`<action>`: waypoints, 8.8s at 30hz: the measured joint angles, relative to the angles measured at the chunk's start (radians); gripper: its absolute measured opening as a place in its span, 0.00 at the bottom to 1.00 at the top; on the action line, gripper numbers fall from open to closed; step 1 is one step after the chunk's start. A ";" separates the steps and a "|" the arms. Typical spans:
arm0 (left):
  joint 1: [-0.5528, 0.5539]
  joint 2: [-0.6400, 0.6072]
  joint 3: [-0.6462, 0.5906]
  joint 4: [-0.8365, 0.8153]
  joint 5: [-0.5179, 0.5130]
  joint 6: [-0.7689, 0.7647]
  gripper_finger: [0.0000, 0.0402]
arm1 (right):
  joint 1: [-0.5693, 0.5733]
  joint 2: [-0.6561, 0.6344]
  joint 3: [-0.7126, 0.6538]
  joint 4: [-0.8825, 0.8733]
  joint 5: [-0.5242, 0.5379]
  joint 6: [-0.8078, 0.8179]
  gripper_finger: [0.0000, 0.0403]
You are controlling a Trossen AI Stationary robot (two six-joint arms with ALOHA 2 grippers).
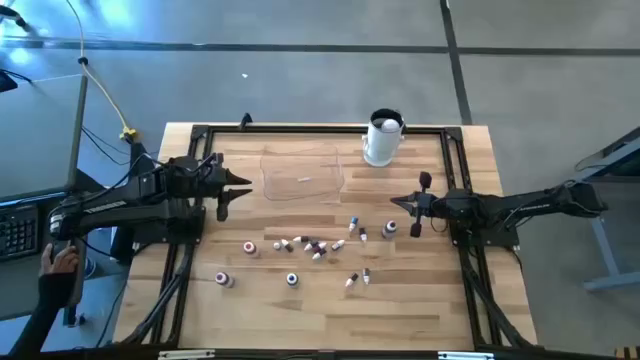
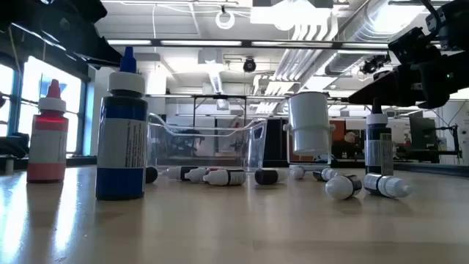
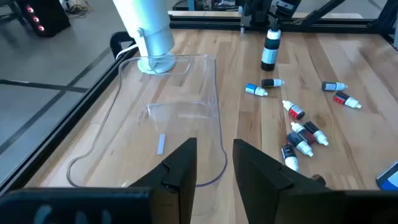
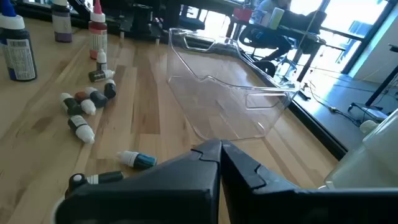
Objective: Pick & Place food coloring
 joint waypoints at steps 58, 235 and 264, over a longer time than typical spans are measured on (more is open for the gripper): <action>0.000 0.000 0.000 0.000 0.000 0.000 0.26 | 0.000 0.000 0.000 0.000 0.000 0.000 0.01; 0.000 0.000 0.000 0.000 0.000 0.000 0.26 | 0.000 0.000 0.000 0.000 0.000 0.000 0.01; 0.000 0.000 0.000 0.106 0.007 -0.102 0.26 | 0.000 0.000 0.000 0.000 0.000 0.000 0.01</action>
